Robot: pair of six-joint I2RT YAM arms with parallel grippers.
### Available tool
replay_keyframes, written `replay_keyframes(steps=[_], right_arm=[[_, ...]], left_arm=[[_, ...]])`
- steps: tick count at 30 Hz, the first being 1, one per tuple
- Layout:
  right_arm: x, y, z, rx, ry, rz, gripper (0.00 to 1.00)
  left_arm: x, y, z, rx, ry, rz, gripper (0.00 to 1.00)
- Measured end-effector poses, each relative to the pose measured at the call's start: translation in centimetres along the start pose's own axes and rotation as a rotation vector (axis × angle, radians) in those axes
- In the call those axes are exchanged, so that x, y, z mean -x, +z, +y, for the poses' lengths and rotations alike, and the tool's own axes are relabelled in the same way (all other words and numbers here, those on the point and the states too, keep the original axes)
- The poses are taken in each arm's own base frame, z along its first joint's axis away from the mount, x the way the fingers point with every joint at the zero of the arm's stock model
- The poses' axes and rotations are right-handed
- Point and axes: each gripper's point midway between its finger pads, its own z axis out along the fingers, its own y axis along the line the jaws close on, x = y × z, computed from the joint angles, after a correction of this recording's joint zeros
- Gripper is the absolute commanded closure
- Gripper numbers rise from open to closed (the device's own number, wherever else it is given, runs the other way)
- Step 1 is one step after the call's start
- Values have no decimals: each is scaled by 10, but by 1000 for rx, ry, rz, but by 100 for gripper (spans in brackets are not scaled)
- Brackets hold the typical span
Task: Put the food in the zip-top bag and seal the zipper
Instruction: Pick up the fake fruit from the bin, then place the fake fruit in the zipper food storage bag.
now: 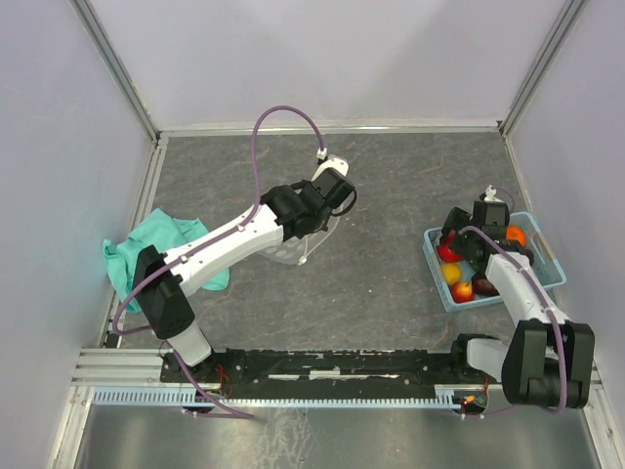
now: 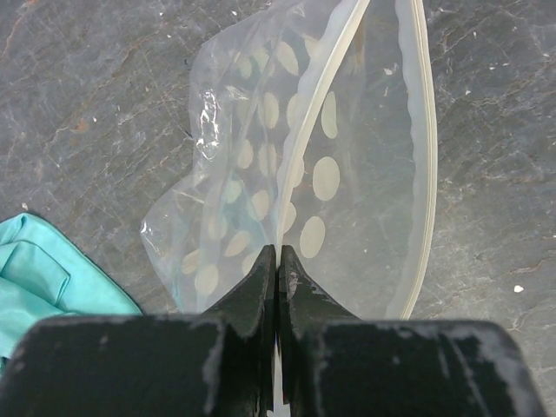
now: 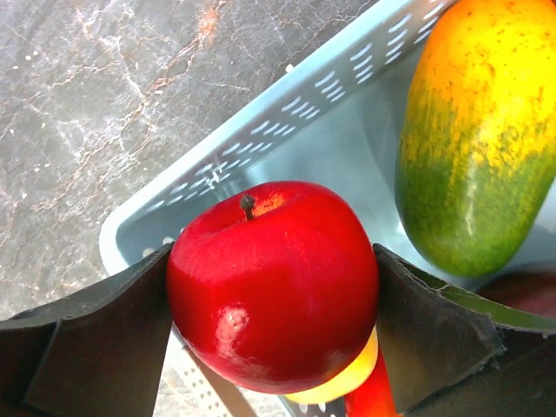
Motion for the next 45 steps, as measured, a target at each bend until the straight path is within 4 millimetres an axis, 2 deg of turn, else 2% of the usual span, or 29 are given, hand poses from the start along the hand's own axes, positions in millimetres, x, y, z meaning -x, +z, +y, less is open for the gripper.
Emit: replay_keyframes(steps=[6, 11, 17, 25, 31, 37, 42, 45], right_arm=[[10, -27, 5, 23, 2, -31, 49], [25, -57, 27, 117, 4, -84, 48], [42, -97, 75, 295, 12, -163, 49], [42, -130, 148, 543, 56, -193, 48], [54, -158, 201, 737, 123, -250, 48], [58, -166, 236, 847, 188, -277, 48], [49, -170, 262, 925, 214, -277, 48], [43, -170, 271, 948, 230, -275, 48]], left_arm=[[2, -3, -8, -48, -10, 6, 97], [10, -8, -16, -90, -34, -1, 97], [9, -7, -24, -127, -45, 12, 97], [8, -5, -35, -176, -55, 34, 97], [6, -6, -40, -198, -69, 43, 97], [6, -7, -43, -215, -89, 48, 97], [7, -8, -48, -235, -106, 49, 97], [11, -9, -51, -249, -129, 39, 97]])
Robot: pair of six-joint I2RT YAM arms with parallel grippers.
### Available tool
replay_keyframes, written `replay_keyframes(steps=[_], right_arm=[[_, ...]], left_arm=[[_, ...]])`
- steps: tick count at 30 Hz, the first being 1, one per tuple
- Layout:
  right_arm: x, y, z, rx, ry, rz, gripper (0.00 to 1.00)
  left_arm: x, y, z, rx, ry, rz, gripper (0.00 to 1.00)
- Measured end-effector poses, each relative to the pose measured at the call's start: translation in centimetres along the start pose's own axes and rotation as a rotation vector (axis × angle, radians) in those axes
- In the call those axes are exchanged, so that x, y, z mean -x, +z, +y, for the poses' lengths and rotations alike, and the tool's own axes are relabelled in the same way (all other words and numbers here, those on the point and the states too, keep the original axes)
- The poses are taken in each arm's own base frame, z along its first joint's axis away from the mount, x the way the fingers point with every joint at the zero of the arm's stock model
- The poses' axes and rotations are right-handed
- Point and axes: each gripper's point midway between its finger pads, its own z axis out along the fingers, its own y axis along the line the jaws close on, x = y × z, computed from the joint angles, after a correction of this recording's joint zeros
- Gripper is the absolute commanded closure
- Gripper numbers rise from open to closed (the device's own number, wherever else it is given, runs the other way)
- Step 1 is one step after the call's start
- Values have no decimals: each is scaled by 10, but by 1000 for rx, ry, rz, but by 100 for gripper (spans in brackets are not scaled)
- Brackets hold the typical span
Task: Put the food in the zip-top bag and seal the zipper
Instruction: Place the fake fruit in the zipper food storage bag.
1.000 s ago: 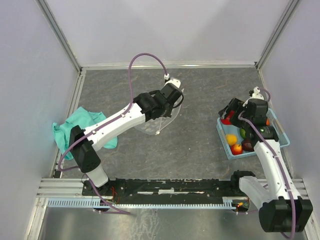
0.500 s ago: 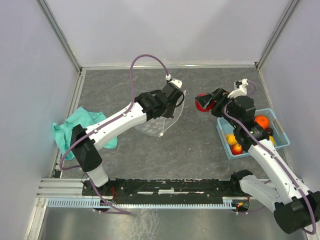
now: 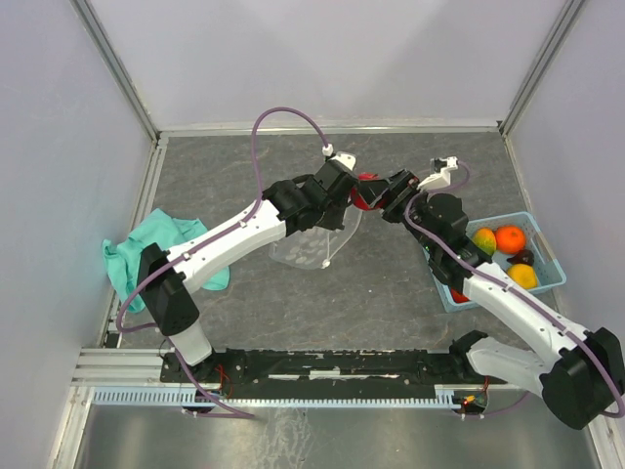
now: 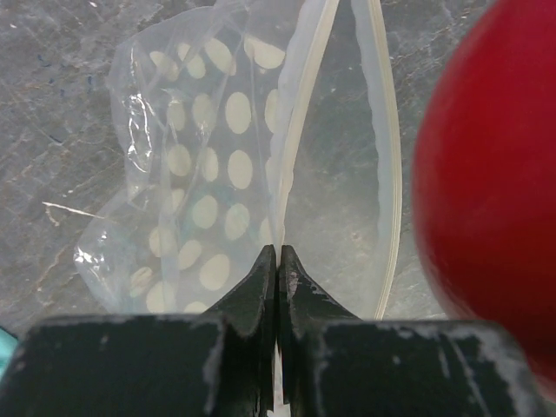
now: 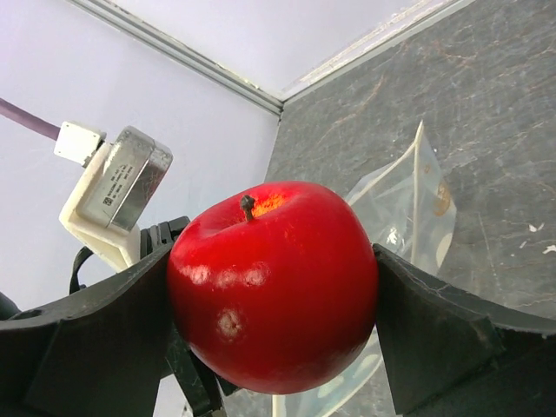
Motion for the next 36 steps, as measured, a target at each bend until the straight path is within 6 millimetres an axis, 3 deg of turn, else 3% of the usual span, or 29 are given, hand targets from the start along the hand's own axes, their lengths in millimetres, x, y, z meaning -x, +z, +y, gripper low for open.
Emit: replay_keyframes(steps=[7, 18, 28, 36], right_arm=[[-10, 6, -2, 6, 34, -23, 48], [-34, 3, -28, -59, 25, 3, 48], [-68, 5, -58, -134, -147, 141, 47], [-91, 2, -65, -111, -357, 260, 47]], left_arm=[[5, -3, -5, -59, -79, -18, 97], [18, -10, 1, -147, -205, -43, 97], [17, -13, -4, -190, -209, -28, 97], [16, -15, -4, -204, -210, -16, 97]])
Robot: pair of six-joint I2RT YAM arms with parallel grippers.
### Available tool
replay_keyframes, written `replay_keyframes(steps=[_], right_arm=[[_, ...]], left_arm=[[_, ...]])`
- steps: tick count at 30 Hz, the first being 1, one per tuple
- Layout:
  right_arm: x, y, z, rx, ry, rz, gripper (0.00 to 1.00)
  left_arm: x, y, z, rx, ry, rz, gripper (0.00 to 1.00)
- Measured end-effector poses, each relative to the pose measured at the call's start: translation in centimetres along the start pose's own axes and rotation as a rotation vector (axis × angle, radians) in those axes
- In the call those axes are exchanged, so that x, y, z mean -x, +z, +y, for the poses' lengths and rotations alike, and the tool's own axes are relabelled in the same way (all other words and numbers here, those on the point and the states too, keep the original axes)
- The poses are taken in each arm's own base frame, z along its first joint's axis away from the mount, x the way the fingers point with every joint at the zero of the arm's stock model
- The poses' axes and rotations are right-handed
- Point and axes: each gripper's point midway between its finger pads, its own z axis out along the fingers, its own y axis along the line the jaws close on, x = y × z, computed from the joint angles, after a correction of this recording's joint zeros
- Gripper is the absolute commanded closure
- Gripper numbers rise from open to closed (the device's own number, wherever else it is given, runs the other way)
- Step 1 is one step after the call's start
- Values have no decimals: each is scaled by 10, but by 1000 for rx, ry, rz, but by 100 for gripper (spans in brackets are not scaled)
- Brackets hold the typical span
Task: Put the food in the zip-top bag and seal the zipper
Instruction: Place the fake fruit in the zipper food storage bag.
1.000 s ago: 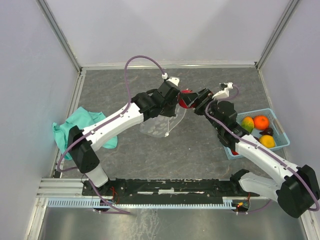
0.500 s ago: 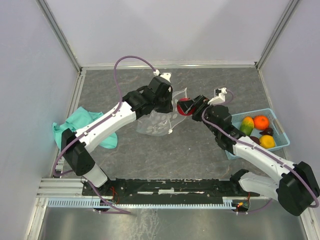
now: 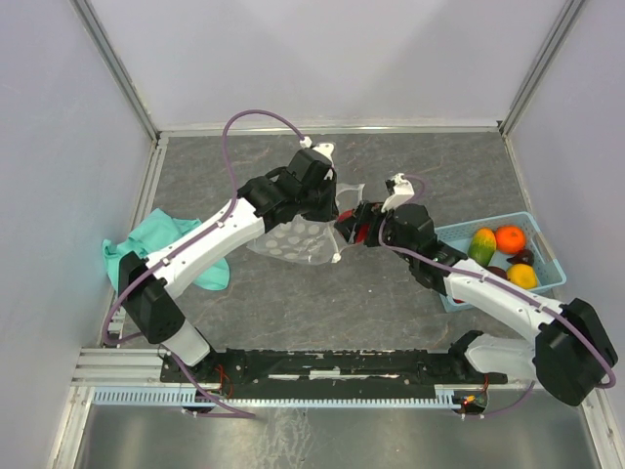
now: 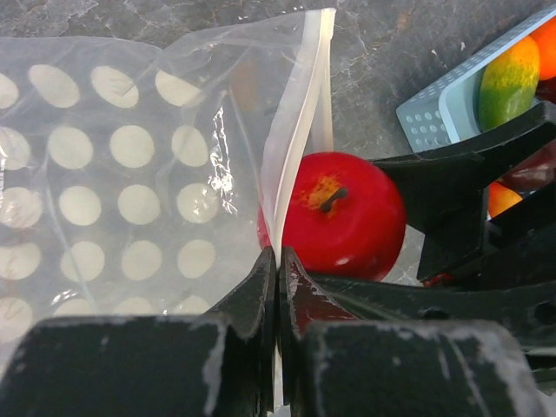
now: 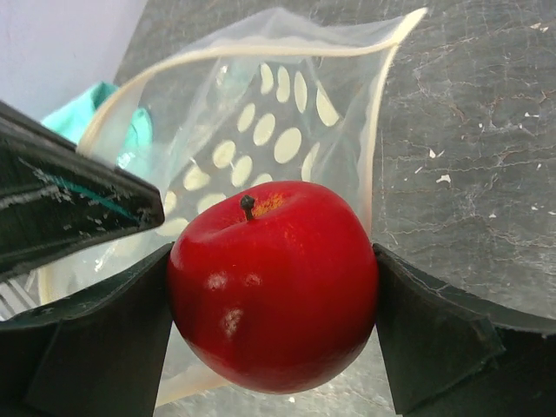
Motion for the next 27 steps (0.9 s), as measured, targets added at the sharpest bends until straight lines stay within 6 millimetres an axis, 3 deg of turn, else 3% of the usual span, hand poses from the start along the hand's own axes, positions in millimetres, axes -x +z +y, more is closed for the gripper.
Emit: replay_keyframes(steps=[11, 17, 22, 27], right_arm=[[-22, -5, 3, 11, -303, 120, 44], [-16, -24, -7, -30, -440, 142, 40], [2, -42, 1, -5, -483, 88, 38], [3, -44, 2, 9, -486, 65, 38]], left_arm=[[4, -11, -25, -119, -2, 24, 97], [-3, -6, -44, -220, -16, 68, 97], [-7, -3, -53, -266, -33, 89, 97], [-6, -3, -57, -288, -44, 84, 97]])
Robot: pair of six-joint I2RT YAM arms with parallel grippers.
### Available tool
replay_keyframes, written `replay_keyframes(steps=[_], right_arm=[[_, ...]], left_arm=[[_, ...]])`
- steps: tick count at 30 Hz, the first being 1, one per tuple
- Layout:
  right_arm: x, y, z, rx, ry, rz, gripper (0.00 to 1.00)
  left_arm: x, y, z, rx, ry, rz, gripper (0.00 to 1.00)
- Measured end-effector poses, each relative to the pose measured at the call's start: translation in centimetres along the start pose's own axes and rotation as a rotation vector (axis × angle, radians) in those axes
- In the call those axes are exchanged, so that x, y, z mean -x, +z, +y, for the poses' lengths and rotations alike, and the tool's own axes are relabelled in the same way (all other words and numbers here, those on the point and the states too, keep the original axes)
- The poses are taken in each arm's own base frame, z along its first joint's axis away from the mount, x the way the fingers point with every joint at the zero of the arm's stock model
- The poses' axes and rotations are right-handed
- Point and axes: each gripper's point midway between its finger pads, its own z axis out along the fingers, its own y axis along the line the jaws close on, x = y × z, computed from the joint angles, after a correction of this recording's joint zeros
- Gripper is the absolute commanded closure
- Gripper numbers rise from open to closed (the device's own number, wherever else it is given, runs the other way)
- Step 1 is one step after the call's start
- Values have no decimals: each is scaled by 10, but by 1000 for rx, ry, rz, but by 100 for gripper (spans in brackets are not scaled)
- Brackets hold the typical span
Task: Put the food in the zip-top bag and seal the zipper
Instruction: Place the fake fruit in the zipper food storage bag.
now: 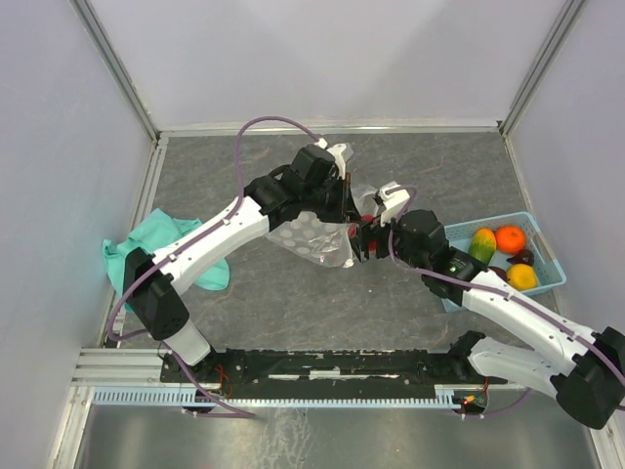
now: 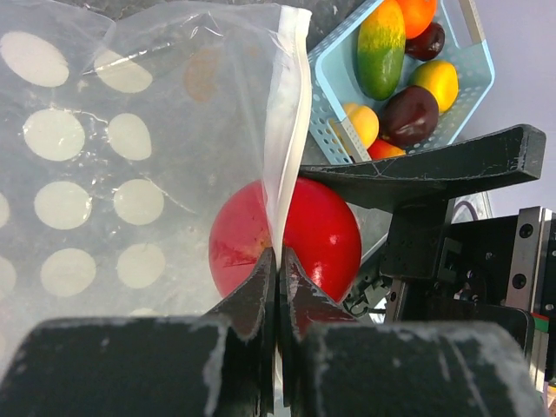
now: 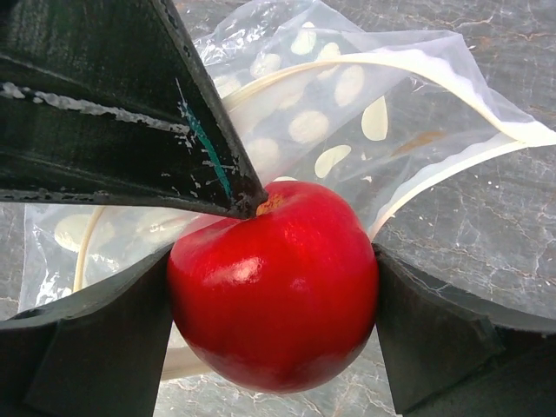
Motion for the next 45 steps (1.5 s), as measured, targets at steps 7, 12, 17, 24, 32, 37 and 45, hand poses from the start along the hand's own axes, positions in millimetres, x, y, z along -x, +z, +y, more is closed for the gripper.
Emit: replay_keyframes(steps=[7, 12, 17, 24, 32, 37, 45], right_arm=[[-19, 12, 6, 41, 26, 25, 35], [-35, 27, 11, 61, 56, 48, 36], [-38, 35, 6, 33, 70, 40, 36], [-44, 30, -19, -77, 94, 63, 35], [-22, 8, -18, -76, 196, -6, 36], [-13, -5, -20, -80, 271, -46, 38], [2, -13, -16, -41, 324, -93, 38]], left_arm=[[-14, 9, 13, 7, -33, 31, 97], [-21, 14, 17, -3, -59, 48, 97], [-23, 9, 8, -38, -56, 48, 97], [-20, -2, 1, -59, -47, 25, 97], [-29, 2, 10, -44, -51, 31, 97], [-27, 4, 9, -60, -56, 17, 97], [-18, -2, 2, -116, -92, -42, 97]])
